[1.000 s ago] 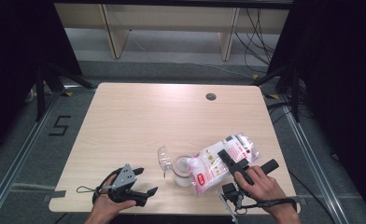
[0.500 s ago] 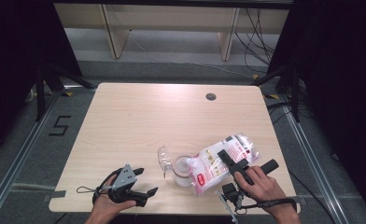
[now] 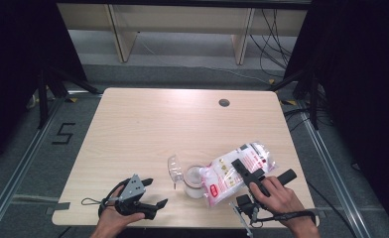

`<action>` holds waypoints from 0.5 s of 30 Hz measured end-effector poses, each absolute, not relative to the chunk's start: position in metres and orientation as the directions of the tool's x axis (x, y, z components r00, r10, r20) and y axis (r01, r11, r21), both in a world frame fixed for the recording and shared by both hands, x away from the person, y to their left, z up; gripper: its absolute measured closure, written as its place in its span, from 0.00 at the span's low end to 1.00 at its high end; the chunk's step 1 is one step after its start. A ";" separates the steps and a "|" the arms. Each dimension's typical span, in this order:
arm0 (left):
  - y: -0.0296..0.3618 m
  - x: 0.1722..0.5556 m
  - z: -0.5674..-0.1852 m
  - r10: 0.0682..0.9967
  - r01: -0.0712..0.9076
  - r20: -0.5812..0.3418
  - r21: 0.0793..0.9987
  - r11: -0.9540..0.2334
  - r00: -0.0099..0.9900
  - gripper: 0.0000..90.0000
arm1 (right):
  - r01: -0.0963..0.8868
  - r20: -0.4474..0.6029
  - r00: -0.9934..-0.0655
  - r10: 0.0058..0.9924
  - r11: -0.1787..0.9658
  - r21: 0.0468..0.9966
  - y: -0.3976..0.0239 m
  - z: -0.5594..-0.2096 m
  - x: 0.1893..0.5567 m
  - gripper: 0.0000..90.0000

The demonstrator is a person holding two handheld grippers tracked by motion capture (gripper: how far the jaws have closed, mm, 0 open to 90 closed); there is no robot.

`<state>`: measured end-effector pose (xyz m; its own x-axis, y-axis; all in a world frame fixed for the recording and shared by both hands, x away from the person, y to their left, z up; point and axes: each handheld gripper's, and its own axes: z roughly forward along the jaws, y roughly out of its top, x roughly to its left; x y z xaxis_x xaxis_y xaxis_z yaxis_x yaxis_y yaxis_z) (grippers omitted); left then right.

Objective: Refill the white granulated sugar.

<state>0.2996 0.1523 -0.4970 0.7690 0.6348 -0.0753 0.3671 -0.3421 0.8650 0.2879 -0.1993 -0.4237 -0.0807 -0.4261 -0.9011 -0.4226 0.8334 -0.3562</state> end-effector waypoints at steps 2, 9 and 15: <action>0.152 0.300 -0.497 0.634 0.366 -0.074 0.865 -0.343 0.769 0.17 | -0.413 -0.907 -0.085 -0.413 0.843 -0.345 -0.200 -0.425 0.287 0.77; 0.152 0.300 -0.497 0.632 0.364 -0.075 0.867 -0.341 0.771 0.17 | -0.425 -0.895 -0.087 -0.437 0.829 -0.363 -0.199 -0.421 0.287 0.77; 0.152 0.299 -0.497 0.634 0.366 -0.074 0.865 -0.344 0.770 0.17 | -0.420 -0.898 -0.082 -0.433 0.832 -0.362 -0.199 -0.421 0.287 0.77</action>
